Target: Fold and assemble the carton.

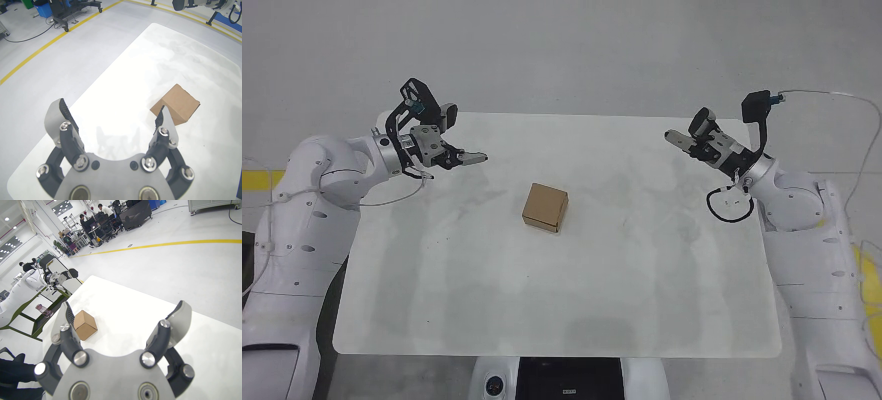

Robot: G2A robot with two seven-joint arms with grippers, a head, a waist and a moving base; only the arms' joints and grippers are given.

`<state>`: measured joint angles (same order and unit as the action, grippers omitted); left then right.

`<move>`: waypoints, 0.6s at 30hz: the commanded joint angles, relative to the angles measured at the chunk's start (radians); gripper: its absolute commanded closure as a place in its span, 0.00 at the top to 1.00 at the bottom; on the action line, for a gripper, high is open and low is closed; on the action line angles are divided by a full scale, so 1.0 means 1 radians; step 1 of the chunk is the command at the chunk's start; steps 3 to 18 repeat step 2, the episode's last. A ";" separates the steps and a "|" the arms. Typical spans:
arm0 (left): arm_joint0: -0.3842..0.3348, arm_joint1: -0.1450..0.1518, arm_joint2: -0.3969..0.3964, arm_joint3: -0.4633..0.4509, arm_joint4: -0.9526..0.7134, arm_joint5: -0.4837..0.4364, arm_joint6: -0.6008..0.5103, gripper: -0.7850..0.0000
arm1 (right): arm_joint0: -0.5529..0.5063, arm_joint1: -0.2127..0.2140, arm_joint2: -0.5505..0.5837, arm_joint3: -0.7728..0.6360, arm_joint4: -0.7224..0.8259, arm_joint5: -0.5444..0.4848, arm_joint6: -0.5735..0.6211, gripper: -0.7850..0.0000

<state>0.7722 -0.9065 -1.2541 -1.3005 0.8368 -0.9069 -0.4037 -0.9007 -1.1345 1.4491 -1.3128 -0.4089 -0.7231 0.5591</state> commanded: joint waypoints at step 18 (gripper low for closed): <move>0.000 0.000 0.000 0.000 0.000 0.000 0.000 1.00 | 0.000 0.000 0.000 0.000 0.000 0.000 0.000 1.00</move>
